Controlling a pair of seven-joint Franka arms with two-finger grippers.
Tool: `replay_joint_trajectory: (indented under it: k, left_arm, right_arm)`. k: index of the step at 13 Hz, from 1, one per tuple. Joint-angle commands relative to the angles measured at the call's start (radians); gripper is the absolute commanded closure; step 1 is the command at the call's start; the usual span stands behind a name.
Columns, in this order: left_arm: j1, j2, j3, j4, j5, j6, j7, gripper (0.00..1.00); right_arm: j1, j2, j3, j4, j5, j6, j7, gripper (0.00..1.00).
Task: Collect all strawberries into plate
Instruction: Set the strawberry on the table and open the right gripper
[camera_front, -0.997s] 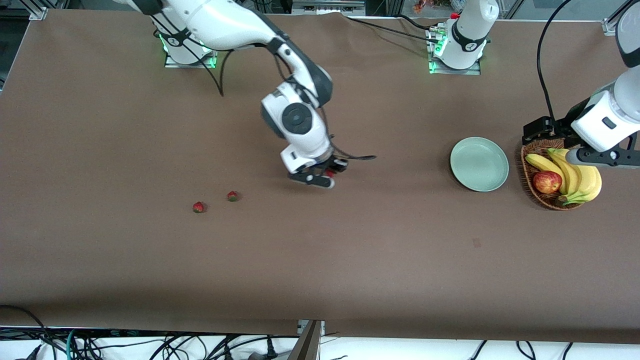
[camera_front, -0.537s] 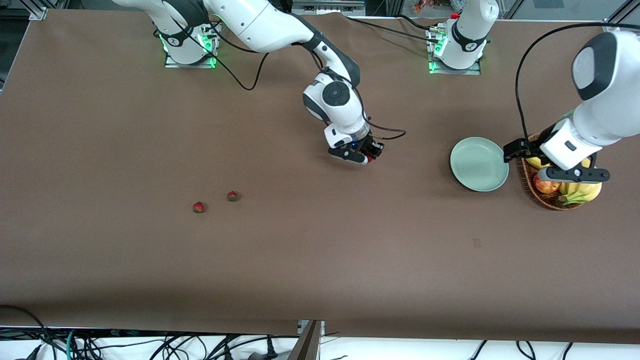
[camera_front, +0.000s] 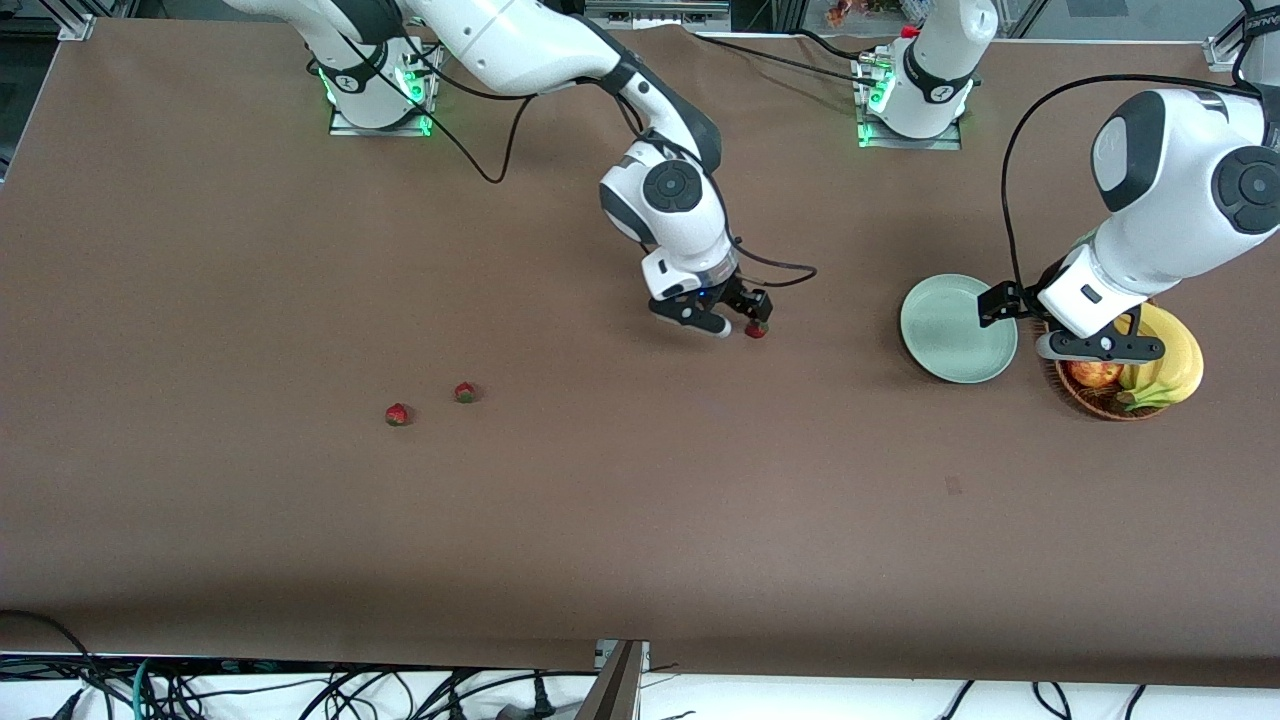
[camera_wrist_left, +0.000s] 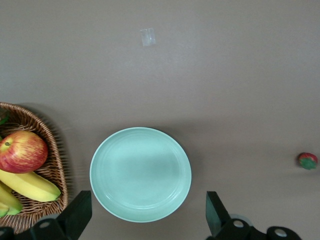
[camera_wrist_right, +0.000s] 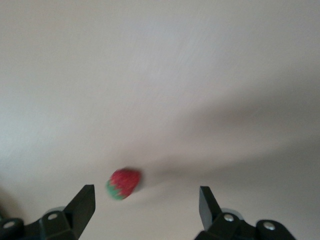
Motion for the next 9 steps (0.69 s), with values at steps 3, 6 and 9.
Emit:
replay_joint_trajectory:
  k: [3, 6, 9]
  left_arm:
    - [-0.008, 0.006, -0.097, -0.063, -0.018, 0.108, -0.097, 0.00]
    - [-0.010, 0.118, -0.243, -0.057, -0.015, 0.255, -0.325, 0.00]
    - [-0.039, 0.222, -0.322, -0.060, -0.001, 0.393, -0.454, 0.00]
  right_arm:
    - [-0.127, -0.116, -0.102, -0.028, -0.007, -0.305, -0.425, 0.08]
    - [-0.127, -0.125, -0.247, -0.076, -0.005, -0.403, -0.697, 0.08]
    - [-0.128, -0.163, -0.336, -0.206, -0.002, -0.382, -0.921, 0.08]
